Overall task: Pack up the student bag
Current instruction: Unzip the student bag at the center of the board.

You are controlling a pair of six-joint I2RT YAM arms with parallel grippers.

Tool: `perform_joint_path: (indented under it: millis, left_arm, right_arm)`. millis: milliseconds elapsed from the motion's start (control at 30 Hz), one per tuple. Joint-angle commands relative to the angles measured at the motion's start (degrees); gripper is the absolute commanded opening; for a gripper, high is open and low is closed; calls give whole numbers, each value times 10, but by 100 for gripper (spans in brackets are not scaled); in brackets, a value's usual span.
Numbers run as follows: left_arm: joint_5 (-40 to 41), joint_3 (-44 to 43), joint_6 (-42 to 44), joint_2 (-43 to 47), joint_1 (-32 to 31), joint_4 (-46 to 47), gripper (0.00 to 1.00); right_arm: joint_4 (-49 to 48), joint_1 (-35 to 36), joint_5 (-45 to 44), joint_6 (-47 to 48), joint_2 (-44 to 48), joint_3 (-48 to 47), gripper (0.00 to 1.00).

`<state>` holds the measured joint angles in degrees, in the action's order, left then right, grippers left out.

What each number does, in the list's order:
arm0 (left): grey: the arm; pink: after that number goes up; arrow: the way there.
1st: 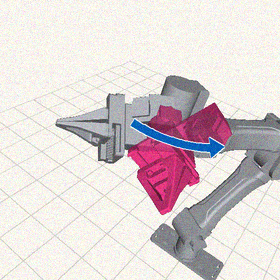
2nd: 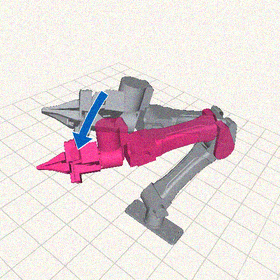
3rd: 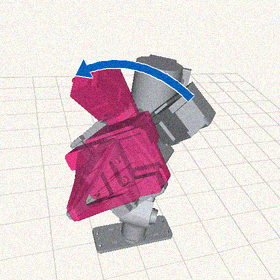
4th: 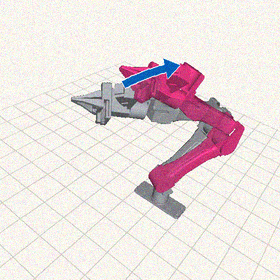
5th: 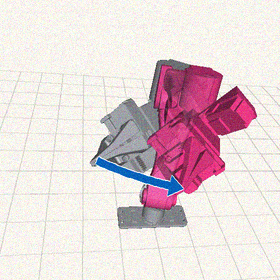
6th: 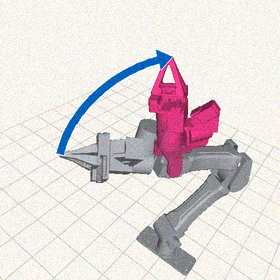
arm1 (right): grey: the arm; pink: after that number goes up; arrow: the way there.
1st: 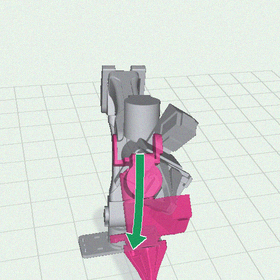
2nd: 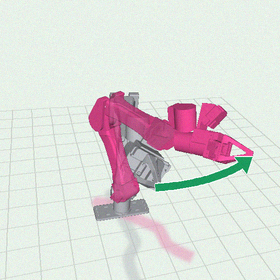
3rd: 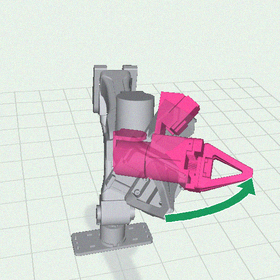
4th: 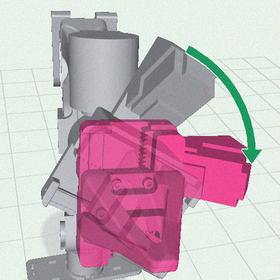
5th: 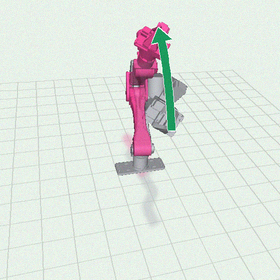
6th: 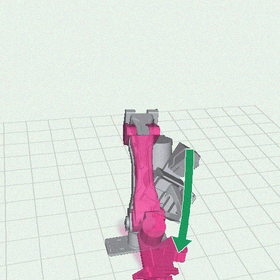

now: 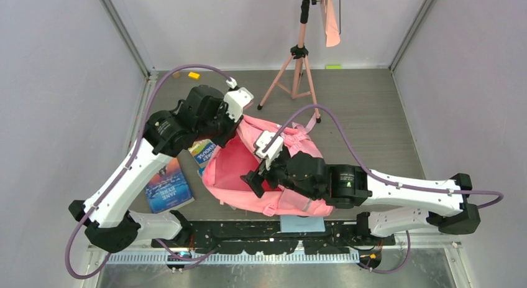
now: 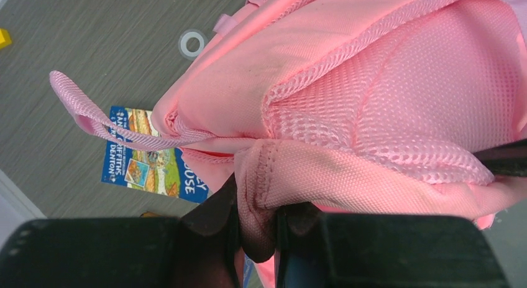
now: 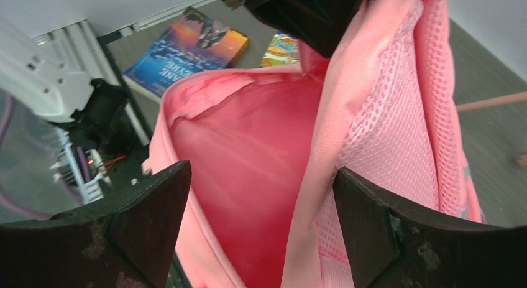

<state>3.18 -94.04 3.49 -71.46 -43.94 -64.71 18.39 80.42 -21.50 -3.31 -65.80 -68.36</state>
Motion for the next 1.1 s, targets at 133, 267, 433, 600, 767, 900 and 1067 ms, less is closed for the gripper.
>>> perform_joint_path:
  millis: [133,267,433,600,767,900,1067]
  left_arm:
    - [-131,32,-2,27,-4,85,0]
    - [-148,52,-2,42,-4,91,0]
    - [-153,122,-20,100,-4,153,13]
    - [-104,233,-89,185,-4,274,74]
    - [-46,306,-171,232,-4,351,99]
    - [-21,349,-234,258,-4,376,100]
    - [-24,388,-278,274,0,417,100]
  right_arm:
    - [-164,11,-202,64,-37,22,81]
    - [-216,11,-308,106,-75,29,47]
    - [-251,7,-399,140,-74,34,1]
    - [-256,-16,-382,134,8,59,0]
    - [-263,-32,-316,133,93,98,0]
    - [-259,-40,-309,133,139,117,0]
    - [-248,-42,-279,130,176,127,0]
